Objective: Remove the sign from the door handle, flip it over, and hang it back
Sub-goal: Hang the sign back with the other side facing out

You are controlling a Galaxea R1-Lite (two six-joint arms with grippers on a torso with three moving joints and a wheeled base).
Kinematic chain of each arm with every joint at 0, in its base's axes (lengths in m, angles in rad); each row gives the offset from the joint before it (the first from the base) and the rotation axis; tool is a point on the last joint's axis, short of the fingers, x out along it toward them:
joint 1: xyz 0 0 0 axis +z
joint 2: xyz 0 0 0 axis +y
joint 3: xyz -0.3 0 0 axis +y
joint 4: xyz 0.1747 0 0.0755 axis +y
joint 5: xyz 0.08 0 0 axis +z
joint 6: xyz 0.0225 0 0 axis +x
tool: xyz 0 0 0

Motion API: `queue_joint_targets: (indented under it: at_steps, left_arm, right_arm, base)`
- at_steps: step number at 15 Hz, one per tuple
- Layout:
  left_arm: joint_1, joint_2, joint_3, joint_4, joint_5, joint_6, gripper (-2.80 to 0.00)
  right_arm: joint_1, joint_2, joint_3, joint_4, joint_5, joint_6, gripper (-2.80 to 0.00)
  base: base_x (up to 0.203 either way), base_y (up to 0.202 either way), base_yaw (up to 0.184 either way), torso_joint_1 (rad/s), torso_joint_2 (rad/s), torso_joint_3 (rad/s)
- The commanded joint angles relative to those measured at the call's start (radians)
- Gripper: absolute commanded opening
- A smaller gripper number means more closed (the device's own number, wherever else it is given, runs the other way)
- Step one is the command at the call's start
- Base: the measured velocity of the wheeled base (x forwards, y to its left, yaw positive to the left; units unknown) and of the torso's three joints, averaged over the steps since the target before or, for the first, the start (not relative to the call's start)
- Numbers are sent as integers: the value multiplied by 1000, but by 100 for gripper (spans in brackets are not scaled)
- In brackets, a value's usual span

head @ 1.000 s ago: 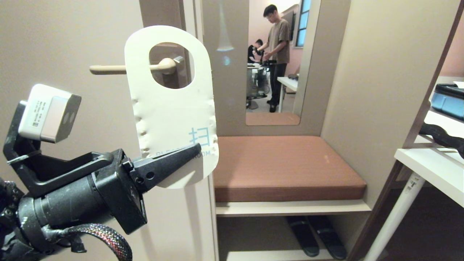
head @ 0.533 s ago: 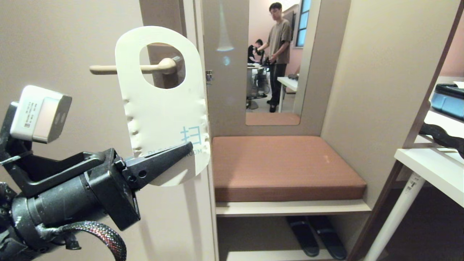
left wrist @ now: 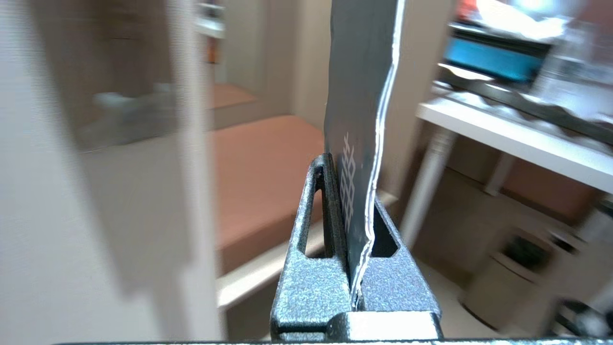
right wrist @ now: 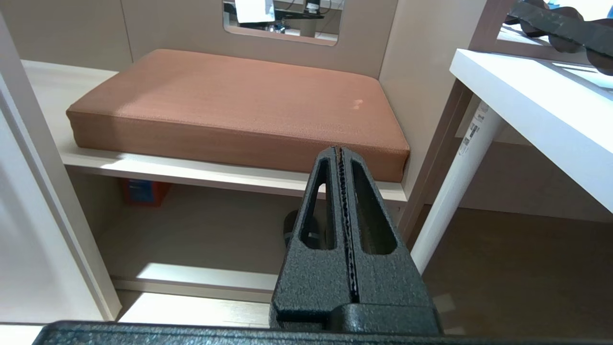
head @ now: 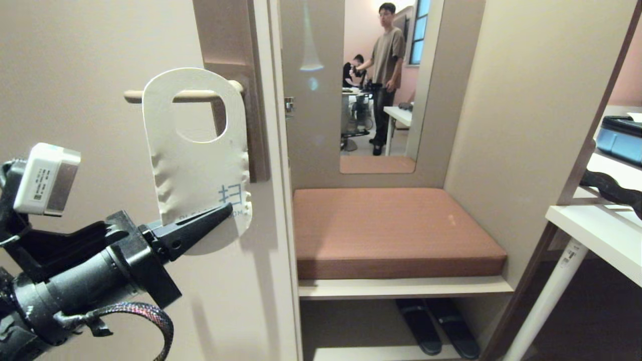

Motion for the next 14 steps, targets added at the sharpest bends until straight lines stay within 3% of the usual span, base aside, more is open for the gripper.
queue_joint_targets:
  at_steps: [1, 9, 14]
  left_arm:
    - [57, -4, 2, -6, 3, 0, -280]
    - [318, -5, -4, -7, 27, 16, -280]
    - [366, -30, -3, -6, 28, 15, -280]
  right_arm:
    - [0, 0, 0, 0, 0, -1, -280]
    - [0, 0, 0, 0, 0, -1, -280]
    - [0, 0, 0, 0, 0, -1, -280]
  base:
    - [0, 0, 0, 0, 0, 0]
    - [0, 0, 0, 0, 0, 0]
    - [0, 0, 0, 0, 0, 0]
